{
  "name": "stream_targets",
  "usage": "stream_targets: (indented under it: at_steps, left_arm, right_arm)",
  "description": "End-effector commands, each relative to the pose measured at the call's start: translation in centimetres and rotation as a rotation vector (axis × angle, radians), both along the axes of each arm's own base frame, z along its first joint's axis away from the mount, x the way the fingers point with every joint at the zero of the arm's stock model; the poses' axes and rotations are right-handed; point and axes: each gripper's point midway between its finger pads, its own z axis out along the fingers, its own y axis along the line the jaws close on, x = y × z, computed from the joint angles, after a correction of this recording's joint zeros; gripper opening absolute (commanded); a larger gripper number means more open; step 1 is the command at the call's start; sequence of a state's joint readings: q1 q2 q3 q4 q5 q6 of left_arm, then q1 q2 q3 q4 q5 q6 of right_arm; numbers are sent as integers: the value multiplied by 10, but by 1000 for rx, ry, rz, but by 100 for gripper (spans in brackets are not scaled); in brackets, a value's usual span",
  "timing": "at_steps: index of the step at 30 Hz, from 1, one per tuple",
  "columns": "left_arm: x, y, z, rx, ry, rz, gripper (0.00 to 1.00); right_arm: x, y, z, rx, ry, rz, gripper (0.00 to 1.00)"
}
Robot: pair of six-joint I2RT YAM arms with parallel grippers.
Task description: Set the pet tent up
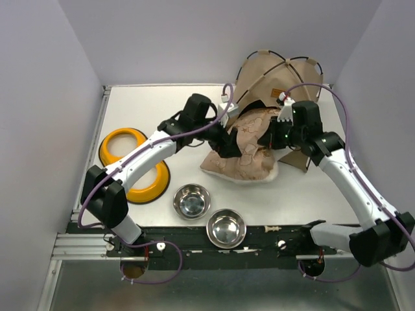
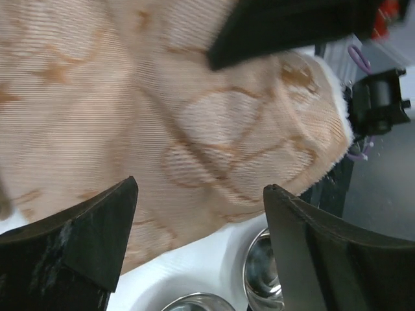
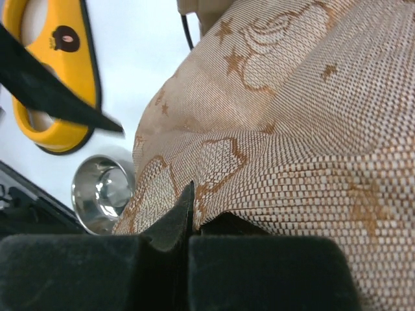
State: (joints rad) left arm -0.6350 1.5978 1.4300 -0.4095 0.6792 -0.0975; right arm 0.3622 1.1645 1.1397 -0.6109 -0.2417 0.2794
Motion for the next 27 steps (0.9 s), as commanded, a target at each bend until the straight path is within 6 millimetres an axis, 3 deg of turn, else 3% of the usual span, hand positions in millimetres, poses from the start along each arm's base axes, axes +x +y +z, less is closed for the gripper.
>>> stream_targets:
  at_steps: [1,6,10,16,17,19,21,23,24,25,27]
  left_arm:
    - [-30,-17,27,-135,-114,-108,94]
    - [-44,-31,24,-172,-107,-121,94]
    - [-49,-46,15,-178,-161,-101,99]
    - [-30,-83,29,-210,-178,9,99]
    - [-27,-88,23,-192,-156,22,95]
    - [-21,-94,11,-155,-109,49,73]
    - [-13,-90,-6,-95,-58,82,34]
    - [-5,-84,-11,-76,-44,110,7]
    - [0,-80,-10,-79,-48,128,0]
    - [2,-77,-10,-81,-48,138,0]
    - [7,-73,-8,-81,-56,153,0]
  right_arm:
    - [28,22,24,119,-50,154,1]
    - [40,10,13,173,-40,196,1]
    - [31,9,28,186,-99,213,1]
    - [15,13,39,231,-118,234,1]
    - [14,12,39,231,-115,231,1]
    - [13,11,42,228,-128,224,1]
    - [12,6,48,217,-143,199,6]
    - [5,-1,63,190,-170,184,42]
    - [0,-7,71,176,-179,169,55]
    - [-6,-16,76,156,-181,141,63]
    - [-20,-34,80,118,-173,74,69]
